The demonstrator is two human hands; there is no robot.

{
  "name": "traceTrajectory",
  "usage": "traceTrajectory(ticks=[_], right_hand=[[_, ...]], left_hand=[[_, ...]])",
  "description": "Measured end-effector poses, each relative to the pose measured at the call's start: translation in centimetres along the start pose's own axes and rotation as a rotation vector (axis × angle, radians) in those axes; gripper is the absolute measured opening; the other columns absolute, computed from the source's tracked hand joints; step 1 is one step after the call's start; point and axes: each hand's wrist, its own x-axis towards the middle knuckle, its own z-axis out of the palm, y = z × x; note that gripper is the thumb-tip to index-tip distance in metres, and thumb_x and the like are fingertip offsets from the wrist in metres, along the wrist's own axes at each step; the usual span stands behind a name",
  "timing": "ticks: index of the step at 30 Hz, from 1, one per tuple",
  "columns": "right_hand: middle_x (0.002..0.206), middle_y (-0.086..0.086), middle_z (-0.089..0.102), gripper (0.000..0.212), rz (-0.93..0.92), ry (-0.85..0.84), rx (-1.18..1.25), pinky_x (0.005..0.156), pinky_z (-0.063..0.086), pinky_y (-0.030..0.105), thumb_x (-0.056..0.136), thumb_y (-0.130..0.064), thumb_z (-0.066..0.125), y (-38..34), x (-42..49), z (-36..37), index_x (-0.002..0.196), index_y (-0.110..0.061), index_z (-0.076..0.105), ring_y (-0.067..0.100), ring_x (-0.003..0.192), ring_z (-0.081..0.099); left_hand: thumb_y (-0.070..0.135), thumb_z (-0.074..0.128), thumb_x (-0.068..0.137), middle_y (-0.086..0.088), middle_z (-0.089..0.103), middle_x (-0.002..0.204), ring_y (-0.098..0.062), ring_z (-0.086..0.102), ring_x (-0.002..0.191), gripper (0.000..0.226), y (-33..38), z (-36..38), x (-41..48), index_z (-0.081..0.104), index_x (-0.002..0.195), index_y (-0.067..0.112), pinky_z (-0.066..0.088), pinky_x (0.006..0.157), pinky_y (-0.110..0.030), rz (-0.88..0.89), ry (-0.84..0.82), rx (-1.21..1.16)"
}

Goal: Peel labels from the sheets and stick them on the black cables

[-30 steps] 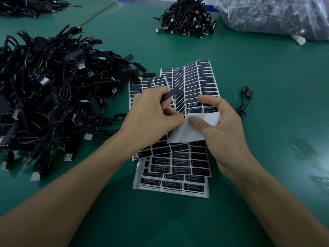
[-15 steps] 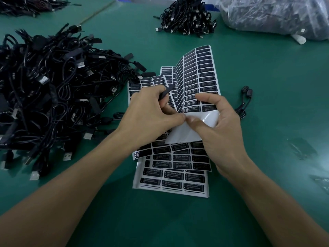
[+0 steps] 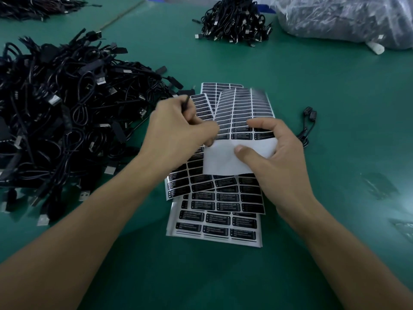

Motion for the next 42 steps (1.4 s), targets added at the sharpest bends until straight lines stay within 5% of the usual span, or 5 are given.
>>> traceTrajectory(ticks=[5,12,16,28,42], right_hand=[[0.106,-0.027,0.059,0.044,-0.077,-0.068,-0.238,0.064,0.040,0.000,0.081,-0.030,0.076,-0.4,-0.4,-0.6,0.117,-0.045,0.056,-0.014,0.082,0.056],[0.100,-0.005,0.036,0.081,-0.084,-0.110,-0.870,0.085,0.029,0.032,0.071,-0.076,0.053,-1.2,-1.0,-0.9,0.142,-0.044,0.031,0.015,0.098,0.027],[0.095,-0.006,0.045,0.039,-0.350,0.054,-0.626,0.079,0.033,0.014,0.079,-0.047,0.073,-1.8,-1.5,0.3,0.105,-0.022,0.056,0.014,0.091,0.043],[0.078,0.004,0.062,0.010,-0.435,0.160,-0.615,0.066,0.035,0.025,0.085,-0.013,0.076,-1.5,-0.7,0.9,0.083,-0.008,0.067,0.023,0.074,0.057],[0.063,-0.009,0.058,0.019,0.167,-0.008,0.500,0.047,0.036,0.016,0.083,-0.014,0.075,-1.4,0.8,-0.7,0.067,-0.024,0.076,0.004,0.055,0.044]], left_hand=[[0.002,0.067,0.074,0.002,0.058,0.054,-0.016,0.071,0.057,0.045,0.4,-0.7,0.0,0.029,0.065,0.023,0.040,0.044,-0.015,0.009,0.120,-0.141],[-0.001,0.072,0.076,0.004,0.057,0.051,-0.018,0.072,0.060,0.049,0.3,0.2,-0.3,0.029,0.067,0.021,0.044,0.044,-0.019,-0.001,0.064,-0.105],[0.007,0.072,0.071,0.003,0.061,0.050,-0.027,0.072,0.065,0.045,0.6,0.8,-0.6,0.030,0.067,0.020,0.058,0.075,-0.056,0.017,0.056,-0.050],[0.009,0.073,0.067,0.000,0.058,0.050,-0.042,0.069,0.072,0.045,1.1,1.4,-1.0,0.030,0.066,0.020,0.056,0.077,-0.061,0.003,0.033,-0.063],[0.022,0.037,0.103,0.004,0.070,0.076,-0.002,0.062,0.068,0.032,0.7,1.4,-1.3,0.056,0.078,0.016,0.050,0.062,-0.021,0.021,-0.076,0.018]])
